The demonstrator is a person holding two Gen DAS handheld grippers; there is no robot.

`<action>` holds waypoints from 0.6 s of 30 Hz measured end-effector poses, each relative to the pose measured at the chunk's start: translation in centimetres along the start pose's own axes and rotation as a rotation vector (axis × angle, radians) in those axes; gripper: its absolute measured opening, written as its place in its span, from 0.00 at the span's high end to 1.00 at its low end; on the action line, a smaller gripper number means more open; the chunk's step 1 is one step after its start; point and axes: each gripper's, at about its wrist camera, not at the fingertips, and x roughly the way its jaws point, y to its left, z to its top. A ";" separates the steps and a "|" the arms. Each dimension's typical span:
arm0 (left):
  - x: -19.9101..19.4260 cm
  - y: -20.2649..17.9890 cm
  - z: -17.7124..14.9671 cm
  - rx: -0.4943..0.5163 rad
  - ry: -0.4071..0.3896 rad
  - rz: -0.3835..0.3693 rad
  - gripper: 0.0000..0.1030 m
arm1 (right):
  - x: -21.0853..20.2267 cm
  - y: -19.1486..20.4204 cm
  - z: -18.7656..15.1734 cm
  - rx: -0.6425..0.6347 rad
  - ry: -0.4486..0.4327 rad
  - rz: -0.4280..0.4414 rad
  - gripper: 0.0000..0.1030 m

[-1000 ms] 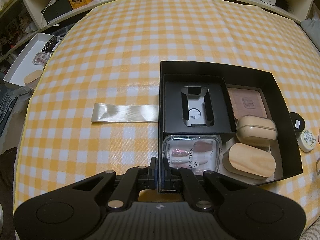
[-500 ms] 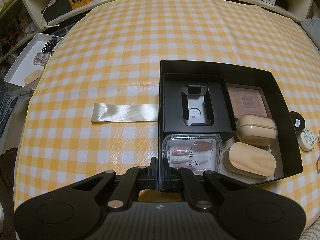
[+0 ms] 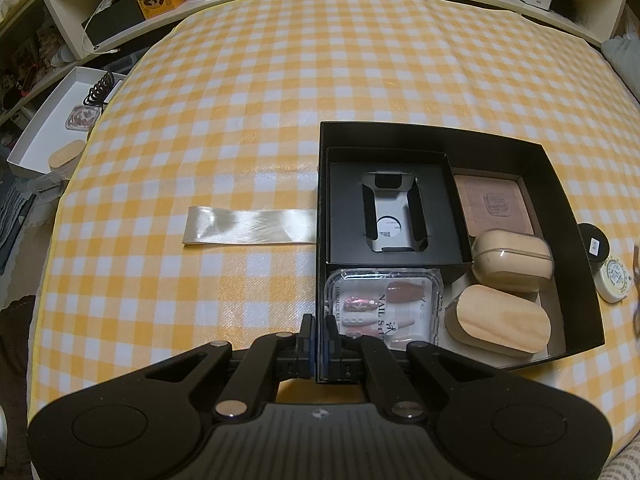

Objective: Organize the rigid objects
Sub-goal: 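Grasp the pink clip with the right gripper and lift it, then carry the pink clip over the tray with the right gripper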

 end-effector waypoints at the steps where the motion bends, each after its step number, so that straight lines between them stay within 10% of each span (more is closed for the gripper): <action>1: 0.0 -0.1 0.0 0.000 0.000 0.000 0.96 | -0.4 0.0 0.2 0.007 -0.022 0.008 0.74; 18: -0.5 -0.2 0.2 0.016 -0.001 0.010 0.96 | -7.9 6.2 2.9 -0.081 -0.322 0.332 0.74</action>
